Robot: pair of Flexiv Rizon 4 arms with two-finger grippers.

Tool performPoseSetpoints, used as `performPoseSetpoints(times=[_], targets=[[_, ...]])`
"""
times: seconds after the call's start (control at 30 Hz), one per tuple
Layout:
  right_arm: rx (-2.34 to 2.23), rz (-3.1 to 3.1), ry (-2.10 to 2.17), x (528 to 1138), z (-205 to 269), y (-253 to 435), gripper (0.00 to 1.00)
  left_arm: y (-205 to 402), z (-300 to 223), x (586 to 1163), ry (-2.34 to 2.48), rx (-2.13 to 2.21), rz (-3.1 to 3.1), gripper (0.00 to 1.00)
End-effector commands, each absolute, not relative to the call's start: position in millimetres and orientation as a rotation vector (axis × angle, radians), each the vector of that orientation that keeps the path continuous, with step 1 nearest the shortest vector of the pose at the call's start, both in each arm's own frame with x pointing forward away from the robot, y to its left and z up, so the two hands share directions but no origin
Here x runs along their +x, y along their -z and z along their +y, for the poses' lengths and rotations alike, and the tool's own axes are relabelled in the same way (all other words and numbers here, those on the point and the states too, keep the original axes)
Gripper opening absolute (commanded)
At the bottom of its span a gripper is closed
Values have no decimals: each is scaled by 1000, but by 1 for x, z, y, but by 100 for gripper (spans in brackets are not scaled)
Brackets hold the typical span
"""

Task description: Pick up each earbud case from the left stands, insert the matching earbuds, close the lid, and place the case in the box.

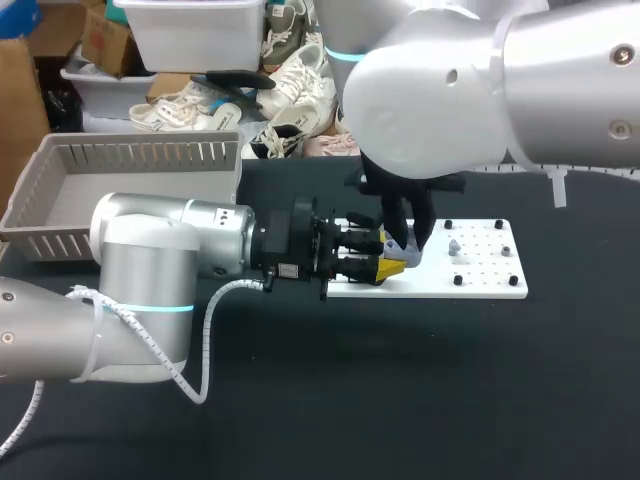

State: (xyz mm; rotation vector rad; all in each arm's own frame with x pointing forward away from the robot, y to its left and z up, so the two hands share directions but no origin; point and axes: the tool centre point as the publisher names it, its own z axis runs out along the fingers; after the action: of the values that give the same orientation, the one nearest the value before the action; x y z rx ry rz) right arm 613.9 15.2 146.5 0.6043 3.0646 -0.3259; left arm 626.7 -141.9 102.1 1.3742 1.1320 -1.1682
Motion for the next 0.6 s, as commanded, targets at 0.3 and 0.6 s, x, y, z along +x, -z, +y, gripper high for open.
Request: performPoseSetpoints(times=[0.3,0.6], targets=[[619,3062,320,615,16,-145,40,-102,-142,626,1164,1370,1133,0],[616,2989,159,602,16,-175,43,-102,-142,626,1164,1370,1133,0]])
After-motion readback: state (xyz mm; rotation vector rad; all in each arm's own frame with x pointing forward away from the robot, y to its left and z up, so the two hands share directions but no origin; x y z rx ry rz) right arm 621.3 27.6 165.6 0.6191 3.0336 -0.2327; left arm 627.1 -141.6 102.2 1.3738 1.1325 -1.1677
